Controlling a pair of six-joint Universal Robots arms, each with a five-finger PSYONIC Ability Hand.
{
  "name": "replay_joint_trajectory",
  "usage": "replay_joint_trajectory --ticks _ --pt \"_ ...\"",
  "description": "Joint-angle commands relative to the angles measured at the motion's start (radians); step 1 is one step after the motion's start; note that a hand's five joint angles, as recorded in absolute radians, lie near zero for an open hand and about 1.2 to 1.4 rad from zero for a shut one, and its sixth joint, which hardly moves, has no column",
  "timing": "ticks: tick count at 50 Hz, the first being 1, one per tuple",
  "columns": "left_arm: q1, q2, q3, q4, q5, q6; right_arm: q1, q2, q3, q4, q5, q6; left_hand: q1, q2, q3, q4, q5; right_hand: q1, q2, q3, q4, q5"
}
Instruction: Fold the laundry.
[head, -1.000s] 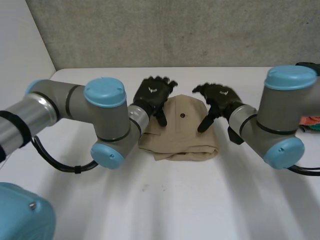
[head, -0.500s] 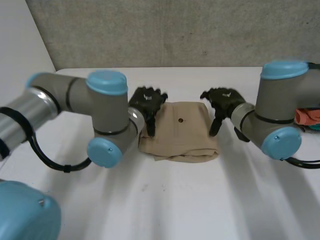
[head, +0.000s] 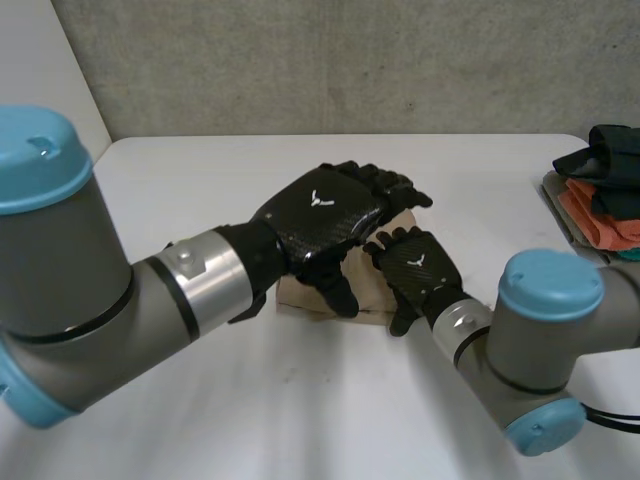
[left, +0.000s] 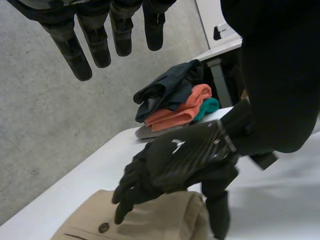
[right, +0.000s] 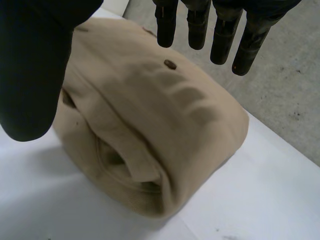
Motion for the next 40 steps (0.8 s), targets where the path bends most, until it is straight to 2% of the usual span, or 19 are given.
replay_joint_trajectory --ticks 1,7,13,23,27,30,39,40 --pt "0.003 0.039 -0.037 0.002 0.000 -0.001 0.012 0.101 -0.035 -0.125 0.009 -0.047 -0.001 -0.016 -0.024 -0.015 -0.032 -0.011 -0.049 -0.039 -0.064 -0.058" --pt "0.000 0.051 -0.037 0.003 0.000 -0.001 0.014 0.152 -0.107 -0.136 0.027 -0.058 -0.001 -0.016 -0.024 -0.015 -0.032 -0.010 -0.048 -0.038 -0.064 -0.057" --pt "0.003 0.051 -0.043 0.003 0.000 -0.001 0.014 0.189 -0.170 -0.127 0.024 -0.056 -0.001 -0.016 -0.024 -0.015 -0.032 0.362 0.325 0.335 0.309 0.316" --pt "0.005 0.050 -0.045 0.003 -0.001 -0.001 0.014 0.239 -0.256 -0.119 0.016 -0.056 -0.001 -0.016 -0.024 -0.015 -0.032 0.650 0.613 0.623 0.597 0.604" --pt "0.004 0.051 -0.045 0.003 0.000 -0.001 0.012 0.252 -0.286 -0.116 0.016 -0.055 -0.001 -0.016 -0.024 -0.015 -0.032 0.856 0.818 0.829 0.803 0.809" --pt "0.003 0.050 -0.045 0.003 0.000 -0.001 0.012 0.262 -0.311 -0.116 0.016 -0.053 -0.001 -0.016 -0.024 -0.015 -0.032 1.193 1.155 1.166 1.140 1.146" --pt "0.006 0.051 -0.045 0.002 -0.001 -0.001 0.012 0.273 -0.348 -0.095 0.016 -0.052 -0.001 -0.016 -0.024 -0.015 -0.032 1.210 1.173 1.183 1.157 1.164" --pt "0.006 0.051 -0.045 0.002 -0.001 -0.001 0.012 0.272 -0.348 -0.075 0.016 -0.052 -0.001 -0.016 -0.024 -0.015 -0.032 0.871 0.834 0.844 0.818 0.825"
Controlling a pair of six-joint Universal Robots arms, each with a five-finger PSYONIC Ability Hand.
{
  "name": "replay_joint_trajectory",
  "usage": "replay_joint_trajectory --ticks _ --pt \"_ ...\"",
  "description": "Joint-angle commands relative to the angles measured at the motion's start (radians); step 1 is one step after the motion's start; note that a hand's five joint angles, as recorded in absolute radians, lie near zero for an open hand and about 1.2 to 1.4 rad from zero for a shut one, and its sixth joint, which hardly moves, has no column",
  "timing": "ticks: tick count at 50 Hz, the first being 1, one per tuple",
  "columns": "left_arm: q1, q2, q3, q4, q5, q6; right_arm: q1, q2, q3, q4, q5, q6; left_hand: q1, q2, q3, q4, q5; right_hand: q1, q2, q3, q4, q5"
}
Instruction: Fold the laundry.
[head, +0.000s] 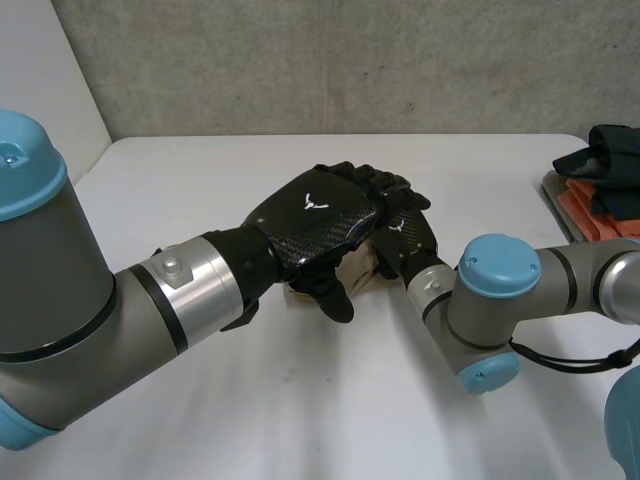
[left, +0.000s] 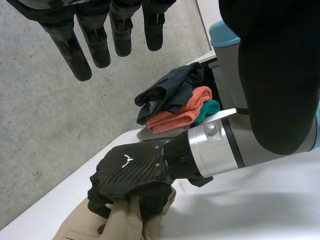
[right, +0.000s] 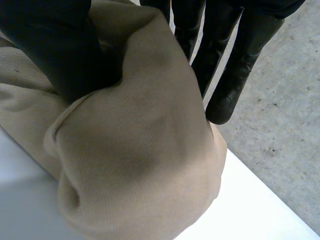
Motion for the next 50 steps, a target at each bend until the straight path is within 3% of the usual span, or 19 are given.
replay_joint_trajectory --ticks 1,6,10,12,15,25,33,39,50 --pt "0.002 0.000 0.000 -0.001 0.000 0.000 0.000 0.001 -0.013 0.046 0.000 -0.001 -0.001 -0.016 -0.024 -0.015 -0.031 0.004 -0.283 -0.274 -0.296 -0.189" --pt "0.002 0.000 0.000 -0.001 0.000 0.000 0.000 0.005 -0.016 0.097 -0.003 -0.005 -0.001 -0.016 -0.024 -0.015 -0.031 -0.276 -0.563 -0.554 -0.576 -0.469" --pt "0.002 0.000 0.000 -0.001 0.000 0.000 0.000 0.021 -0.025 0.107 -0.003 -0.005 -0.001 -0.016 -0.024 -0.015 -0.031 -0.326 -0.614 -0.605 -0.627 -0.520" --pt "0.002 0.000 0.000 -0.001 0.000 0.000 0.000 0.025 -0.036 0.109 -0.003 -0.005 -0.001 -0.016 -0.024 -0.015 -0.031 -0.116 -0.403 -0.394 -0.417 -0.310" --pt "0.002 0.000 0.000 -0.001 0.000 0.000 0.000 0.028 -0.059 0.110 0.006 -0.002 -0.001 -0.016 -0.024 -0.015 -0.031 0.507 0.219 0.228 0.206 0.313" --pt "0.002 0.000 0.002 0.001 -0.002 0.000 -0.027 -0.050 -0.051 0.100 0.006 -0.005 -0.001 -0.016 -0.024 -0.015 -0.031 0.510 0.222 0.231 0.209 0.316" --pt "0.015 0.014 0.002 -0.001 0.000 -0.029 -0.156 -0.125 -0.080 0.069 -0.014 -0.022 -0.001 -0.016 -0.024 -0.015 -0.031 0.510 0.222 0.231 0.209 0.316" --pt "0.026 0.019 0.003 0.001 -0.002 -0.042 -0.247 -0.188 -0.152 -0.070 -0.099 -0.008 0.002 -0.013 -0.021 -0.012 -0.029 0.510 0.222 0.231 0.209 0.316" --pt "0.029 0.026 0.000 0.001 -0.002 -0.045 -0.461 -0.242 -0.402 -0.066 -0.195 0.051 0.005 -0.010 -0.018 -0.009 -0.026 0.510 0.222 0.231 0.209 0.316"
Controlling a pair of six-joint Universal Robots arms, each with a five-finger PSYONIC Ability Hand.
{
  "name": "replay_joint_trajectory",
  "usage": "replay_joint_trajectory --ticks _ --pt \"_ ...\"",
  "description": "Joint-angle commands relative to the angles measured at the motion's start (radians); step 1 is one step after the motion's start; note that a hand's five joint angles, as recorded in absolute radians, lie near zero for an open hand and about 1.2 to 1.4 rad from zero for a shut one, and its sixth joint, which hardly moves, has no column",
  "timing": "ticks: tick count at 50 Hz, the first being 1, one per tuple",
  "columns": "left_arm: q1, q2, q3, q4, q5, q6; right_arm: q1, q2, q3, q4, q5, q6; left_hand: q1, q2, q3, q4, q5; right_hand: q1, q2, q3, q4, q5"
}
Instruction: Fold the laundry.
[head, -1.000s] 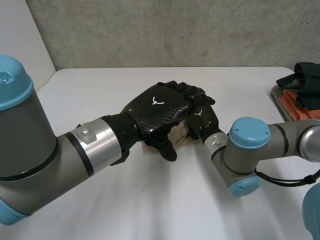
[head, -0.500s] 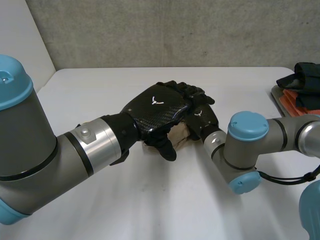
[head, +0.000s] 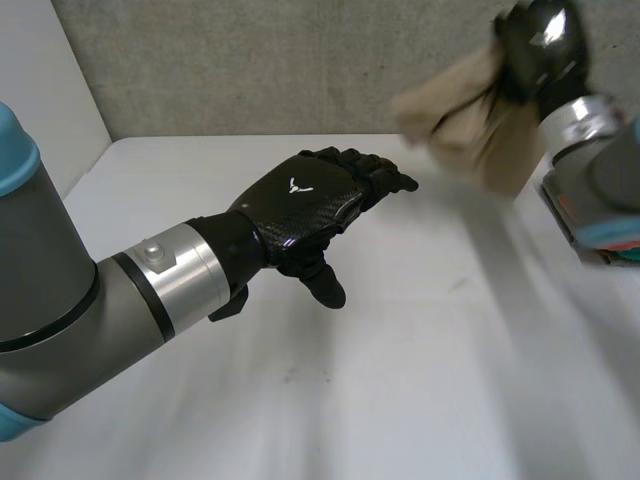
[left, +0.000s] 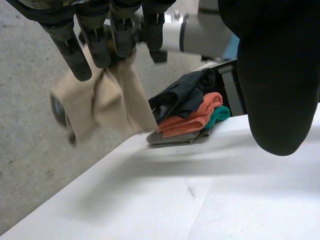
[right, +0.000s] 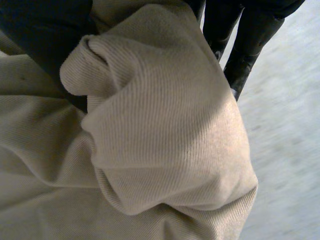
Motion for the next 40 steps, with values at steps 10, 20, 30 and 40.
replay_joint_trajectory --ticks 10,20,30,40 --pt "-0.003 0.002 -0.002 0.000 0.000 -0.024 -0.397 0.027 -0.237 0.047 -0.256 0.188 0.005 -0.010 -0.018 -0.009 -0.026 0.456 0.217 0.238 0.202 0.297" --pt "-0.004 0.002 -0.003 0.000 0.000 -0.024 -0.597 0.148 -0.161 -0.009 -0.488 0.280 0.008 -0.007 -0.015 -0.006 -0.023 0.456 0.217 0.238 0.202 0.297" --pt "-0.004 0.002 -0.003 0.000 0.000 -0.024 -0.730 0.211 -0.006 -0.101 -0.615 0.317 0.008 -0.007 -0.015 -0.006 -0.023 0.456 0.217 0.238 0.202 0.297" --pt "-0.009 0.002 -0.005 0.000 0.000 -0.024 -0.737 0.245 -0.015 -0.102 -0.619 0.317 0.008 -0.007 -0.015 -0.006 -0.023 0.456 0.217 0.238 0.202 0.297"
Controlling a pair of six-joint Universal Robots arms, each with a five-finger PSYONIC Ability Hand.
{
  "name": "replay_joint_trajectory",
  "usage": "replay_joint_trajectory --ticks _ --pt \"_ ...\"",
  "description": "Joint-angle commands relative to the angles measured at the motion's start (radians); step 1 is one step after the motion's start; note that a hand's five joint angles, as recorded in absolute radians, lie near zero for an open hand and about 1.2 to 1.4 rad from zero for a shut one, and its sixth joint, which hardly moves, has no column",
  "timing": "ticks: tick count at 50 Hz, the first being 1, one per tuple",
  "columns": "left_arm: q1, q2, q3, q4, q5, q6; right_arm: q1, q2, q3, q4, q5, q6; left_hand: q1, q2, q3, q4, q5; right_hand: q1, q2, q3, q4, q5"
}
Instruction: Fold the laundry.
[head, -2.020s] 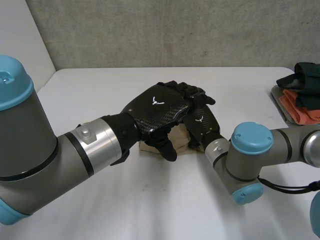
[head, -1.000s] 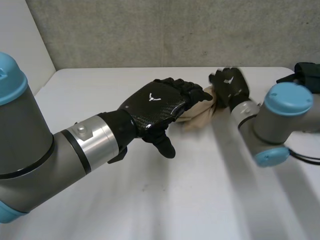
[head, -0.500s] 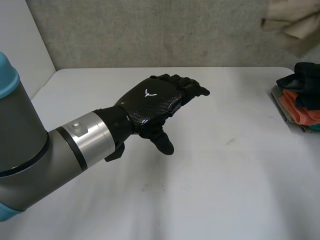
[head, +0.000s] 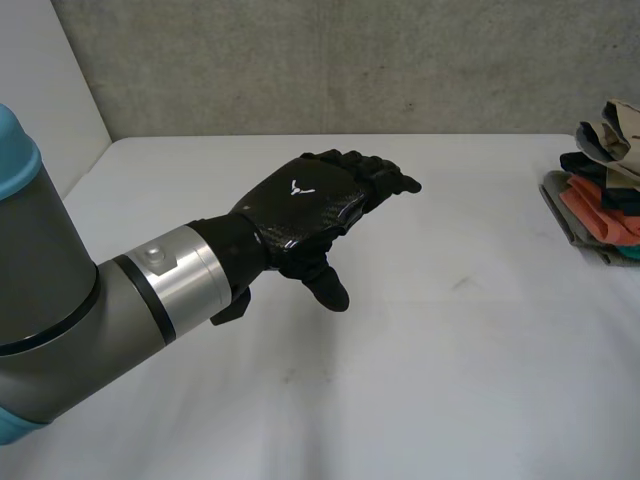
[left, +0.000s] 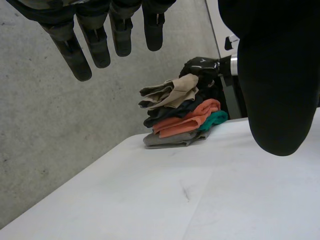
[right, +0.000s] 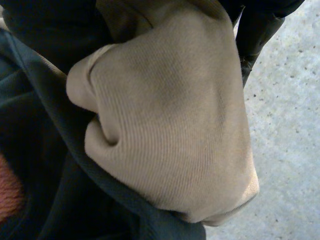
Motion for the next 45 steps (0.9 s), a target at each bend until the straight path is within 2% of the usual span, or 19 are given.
replay_joint_trajectory --ticks 1,7,10,11,13,21,29,36,37,38,41,42,45 --pt "-0.003 0.000 -0.001 0.000 0.000 0.000 0.001 0.025 -0.017 0.003 0.008 0.001 0.008 -0.007 -0.015 -0.006 -0.023 0.451 0.217 0.212 0.195 0.213" --pt "-0.003 0.000 -0.001 0.000 0.000 0.000 0.002 0.058 -0.039 0.007 0.019 0.000 0.008 -0.007 -0.015 -0.006 -0.023 0.451 0.217 0.212 0.195 0.213" --pt "-0.003 0.000 0.000 0.000 0.000 0.000 0.008 0.038 -0.025 0.009 0.031 0.000 0.008 -0.007 -0.015 -0.006 -0.023 -0.273 -0.508 -0.513 -0.530 -0.511" --pt "-0.003 0.000 0.000 0.000 0.000 0.000 0.010 0.014 -0.011 0.010 0.047 0.000 0.008 -0.007 -0.015 -0.006 -0.023 -0.625 -0.859 -0.864 -0.881 -0.863" --pt "-0.002 0.000 0.000 0.000 0.000 0.000 0.010 -0.029 0.012 0.013 0.065 0.001 0.008 -0.007 -0.015 -0.006 -0.023 -0.760 -0.994 -0.999 -1.016 -0.998" --pt "-0.003 0.002 0.000 0.000 -0.002 0.000 0.007 -0.204 0.129 0.047 0.191 0.013 0.008 -0.007 -0.015 -0.006 -0.023 -0.771 -1.005 -1.010 -1.027 -1.009" --pt "-0.002 0.006 0.000 0.000 -0.003 0.000 -0.010 -0.262 0.185 0.200 0.191 0.006 0.005 -0.010 -0.018 -0.009 -0.026 -0.771 -1.005 -1.010 -1.027 -1.009" --pt "-0.002 0.020 0.000 0.000 -0.005 -0.002 -0.125 -0.350 0.216 0.381 0.234 -0.043 0.005 -0.010 -0.018 -0.009 -0.026 -0.771 -1.005 -1.010 -1.027 -1.009" --pt "-0.003 0.028 0.000 0.000 -0.005 -0.005 -0.145 -0.360 0.210 0.401 0.255 -0.056 0.005 -0.010 -0.018 -0.009 -0.026 -0.771 -1.005 -1.010 -1.027 -1.009" --pt "-0.003 0.029 -0.001 0.000 -0.005 -0.006 -0.191 -0.382 0.190 0.433 0.318 -0.085 0.005 -0.010 -0.018 -0.009 -0.026 -0.771 -1.005 -1.010 -1.027 -1.009" --pt "-0.002 0.043 0.000 0.000 -0.005 -0.015 -0.245 -0.397 0.147 0.457 0.434 -0.149 0.002 -0.013 -0.021 -0.012 -0.029 -0.771 -1.005 -1.010 -1.027 -1.009" --pt "-0.002 0.046 0.000 0.000 -0.005 -0.018 -0.262 -0.402 0.117 0.460 0.509 -0.202 0.002 -0.013 -0.021 -0.012 -0.029 -0.771 -1.005 -1.010 -1.027 -1.009" --pt "0.000 0.054 0.002 0.000 -0.006 -0.029 -0.262 -0.411 0.075 0.454 0.599 -0.266 0.002 -0.013 -0.021 -0.012 -0.029 -0.771 -1.005 -1.010 -1.027 -1.009"
